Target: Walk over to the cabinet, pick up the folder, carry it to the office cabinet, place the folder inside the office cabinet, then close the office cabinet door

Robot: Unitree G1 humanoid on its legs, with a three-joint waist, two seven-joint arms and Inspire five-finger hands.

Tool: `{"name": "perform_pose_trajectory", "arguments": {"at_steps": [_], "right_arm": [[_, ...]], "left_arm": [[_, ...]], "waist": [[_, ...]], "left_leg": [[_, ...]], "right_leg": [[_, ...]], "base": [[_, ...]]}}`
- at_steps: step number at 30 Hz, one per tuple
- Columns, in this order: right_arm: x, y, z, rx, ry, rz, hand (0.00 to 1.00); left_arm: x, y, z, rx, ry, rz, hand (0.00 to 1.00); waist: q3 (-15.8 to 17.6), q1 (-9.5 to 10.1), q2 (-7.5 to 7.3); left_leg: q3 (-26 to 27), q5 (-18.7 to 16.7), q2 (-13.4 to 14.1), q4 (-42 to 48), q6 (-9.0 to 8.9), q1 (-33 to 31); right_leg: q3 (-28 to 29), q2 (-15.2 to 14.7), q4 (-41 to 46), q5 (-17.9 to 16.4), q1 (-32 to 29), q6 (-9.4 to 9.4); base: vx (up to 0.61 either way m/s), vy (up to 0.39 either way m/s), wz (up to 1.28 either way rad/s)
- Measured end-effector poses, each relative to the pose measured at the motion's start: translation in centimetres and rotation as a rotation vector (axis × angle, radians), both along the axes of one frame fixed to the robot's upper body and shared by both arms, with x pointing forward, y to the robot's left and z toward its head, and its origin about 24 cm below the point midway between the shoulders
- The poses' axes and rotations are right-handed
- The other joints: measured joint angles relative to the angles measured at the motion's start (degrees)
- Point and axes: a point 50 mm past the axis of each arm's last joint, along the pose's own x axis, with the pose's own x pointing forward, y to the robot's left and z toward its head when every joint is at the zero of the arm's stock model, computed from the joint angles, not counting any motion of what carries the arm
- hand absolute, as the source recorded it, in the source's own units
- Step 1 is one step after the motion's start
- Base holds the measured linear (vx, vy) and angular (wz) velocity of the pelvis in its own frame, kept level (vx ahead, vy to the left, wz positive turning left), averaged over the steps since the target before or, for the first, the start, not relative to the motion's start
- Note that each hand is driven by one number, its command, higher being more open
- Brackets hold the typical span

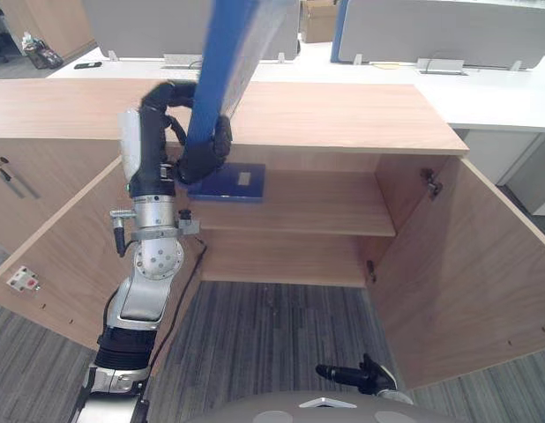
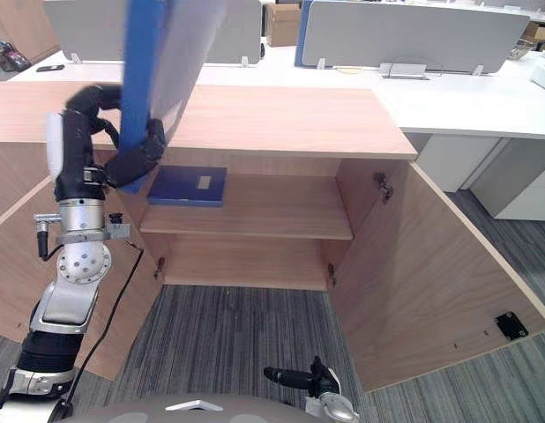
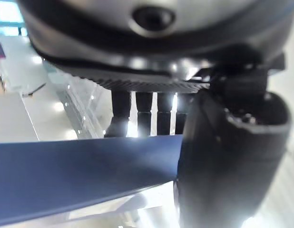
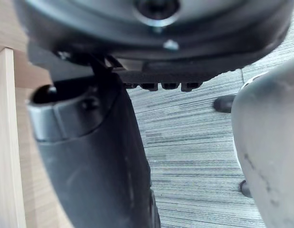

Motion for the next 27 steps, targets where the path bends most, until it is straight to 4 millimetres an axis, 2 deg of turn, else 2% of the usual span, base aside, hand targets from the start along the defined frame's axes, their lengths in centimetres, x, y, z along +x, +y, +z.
{"name": "perform_pose_trajectory", "arguments": {"at_steps": [4, 6, 9, 13, 18, 19, 20, 22, 25, 27], "right_arm": [[0.1, 0.1, 0.0, -0.002, 0.001, 0.029, 1.0], [0.3, 0.2, 0.1, -0.005, -0.001, 0.064, 1.0], [0.7, 0.7, 0.4, -0.002, -0.026, 0.117, 1.0], [1.4, 1.0, 0.8, 0.005, -0.067, 0.134, 1.0], [2.2, 1.0, 1.5, 0.032, -0.133, 0.082, 1.0], [3.0, 0.9, 2.1, 0.063, -0.187, 0.008, 1.0], [3.4, 0.9, 2.5, 0.081, -0.213, -0.032, 1.0], [5.6, 0.3, 4.4, 0.145, -0.364, -0.199, 1.0], [8.1, -0.6, 7.3, 0.209, -0.57, -0.339, 1.0], [9.8, -1.7, 10.2, 0.247, -0.746, -0.418, 1.0]], "left_arm": [[-1.4, -1.4, 1.0, -0.31, -0.066, -0.382, 0.0], [-1.9, -3.3, 0.9, -0.482, -0.065, -0.637, 0.0], [-2.1, -5.2, 0.3, -0.594, -0.036, -0.834, 0.0], [-2.3, -6.0, -1.5, -0.725, 0.05, -0.963, 0.0], [-1.7, -6.2, -5.2, -0.843, 0.217, -0.97, 0.0], [-1.7, -5.9, -6.9, -0.863, 0.285, -0.931, 0.0], [-1.8, -5.8, -7.6, -0.873, 0.316, -0.914, 0.0], [-2.0, -5.4, -10.2, -0.91, 0.434, -0.859, 0.0], [-2.5, -4.8, -12.3, -0.917, 0.532, -0.805, 0.0], [-3.2, -4.3, -13.5, -0.917, 0.595, -0.773, 0.0]], "waist": [[0.0, -0.05, -0.06], [0.0, 0.1, -0.06], [-0.1, -0.37, 0.04], [-0.4, -1.59, 0.48], [-0.4, -1.68, 0.49], [-0.4, -1.71, 0.49], [-0.4, -1.74, 0.49], [-0.4, -1.78, 0.48], [-0.4, -1.8, 0.4], [-0.3, -1.72, 0.35]], "left_leg": [[0.0, 0.0, 0.0, 0.0, 0.01, -0.2], [0.0, 0.0, 0.0, -0.1, 0.01, -0.3], [0.1, 0.0, 0.1, -0.2, 0.02, -0.5], [0.5, 0.0, 0.1, -0.2, 0.03, -0.7], [0.7, 0.1, 0.2, -0.2, 0.13, -1.4], [0.8, 0.1, 0.2, -0.2, 0.15, -1.6], [0.9, 0.1, 0.2, -0.2, 0.15, -1.6], [1.0, 0.1, 0.1, 0.0, 0.15, -1.5], [1.2, 0.1, 0.2, 0.0, 0.16, -1.4], [1.4, 0.1, 0.2, 0.0, 0.18, -1.3]], "right_leg": [[0.0, 0.0, 0.0, 0.0, -0.2, 0.0], [0.0, 0.0, 0.1, 0.0, -0.3, 0.01], [0.2, 0.0, 0.2, -0.1, -0.6, 0.13], [0.6, 0.1, 0.2, -0.1, -1.1, 0.19], [0.8, 0.1, 0.1, 0.1, -1.8, 0.38], [0.9, 0.1, 0.1, 0.2, -2.0, 0.51], [1.0, 0.1, 0.1, 0.3, -2.0, 0.52], [1.1, 0.1, 0.1, 0.3, -2.0, 0.6], [1.3, 0.2, 0.2, 0.4, -2.0, 0.62], [1.4, 0.2, 0.4, 0.4, -2.0, 0.62]], "base": [[-0.02, -0.014, 0.0], [-0.04, -0.026, 0.01], [-0.05, -0.026, -0.02], [-0.03, -0.027, -0.06], [-0.02, -0.018, -0.02], [-0.02, -0.019, -0.06], [-0.02, -0.028, -0.04], [0.0, 0.0, 0.0], [-0.02, -0.019, -0.02], [-0.04, -0.03, -0.02]]}}
